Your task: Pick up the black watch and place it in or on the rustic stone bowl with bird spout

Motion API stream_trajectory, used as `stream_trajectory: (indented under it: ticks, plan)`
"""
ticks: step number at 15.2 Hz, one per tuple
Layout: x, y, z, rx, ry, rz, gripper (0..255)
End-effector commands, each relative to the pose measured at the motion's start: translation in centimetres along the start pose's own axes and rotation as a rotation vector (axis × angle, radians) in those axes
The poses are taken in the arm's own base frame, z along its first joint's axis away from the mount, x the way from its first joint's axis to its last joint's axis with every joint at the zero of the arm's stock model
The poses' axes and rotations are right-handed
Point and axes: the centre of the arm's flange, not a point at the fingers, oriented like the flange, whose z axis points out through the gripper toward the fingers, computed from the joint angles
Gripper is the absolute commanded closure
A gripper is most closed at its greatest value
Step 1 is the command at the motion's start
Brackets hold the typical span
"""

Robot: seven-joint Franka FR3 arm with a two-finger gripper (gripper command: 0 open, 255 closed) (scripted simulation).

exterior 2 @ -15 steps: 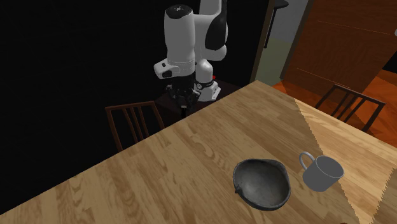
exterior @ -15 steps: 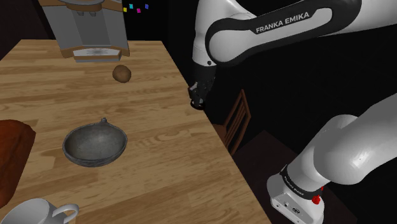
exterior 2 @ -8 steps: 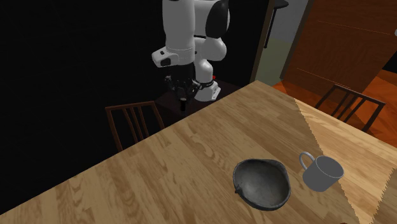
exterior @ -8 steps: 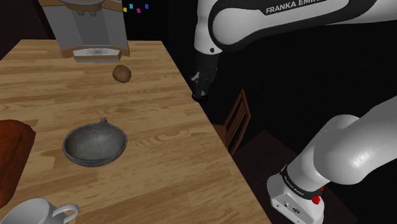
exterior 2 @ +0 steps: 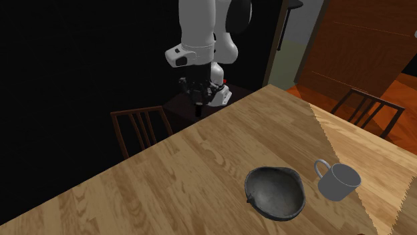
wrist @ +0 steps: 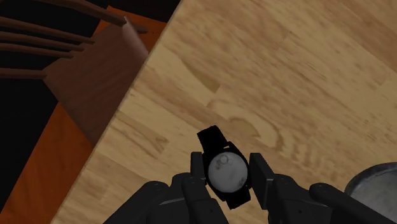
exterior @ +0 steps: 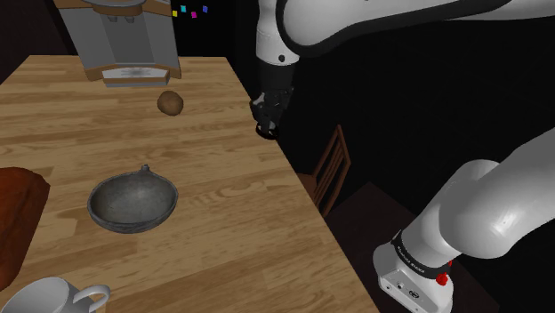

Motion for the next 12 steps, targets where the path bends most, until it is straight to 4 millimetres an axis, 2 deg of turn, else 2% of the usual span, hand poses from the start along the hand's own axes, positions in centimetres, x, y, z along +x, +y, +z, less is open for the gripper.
stream_trajectory:
  ticks: [1, 12]
  plan:
    - [1.3, -2.4, -0.4, 0.001, 0.000, 0.001, 255]
    - [7.5, -15.5, -1.8, 0.001, 0.000, 0.001, 255]
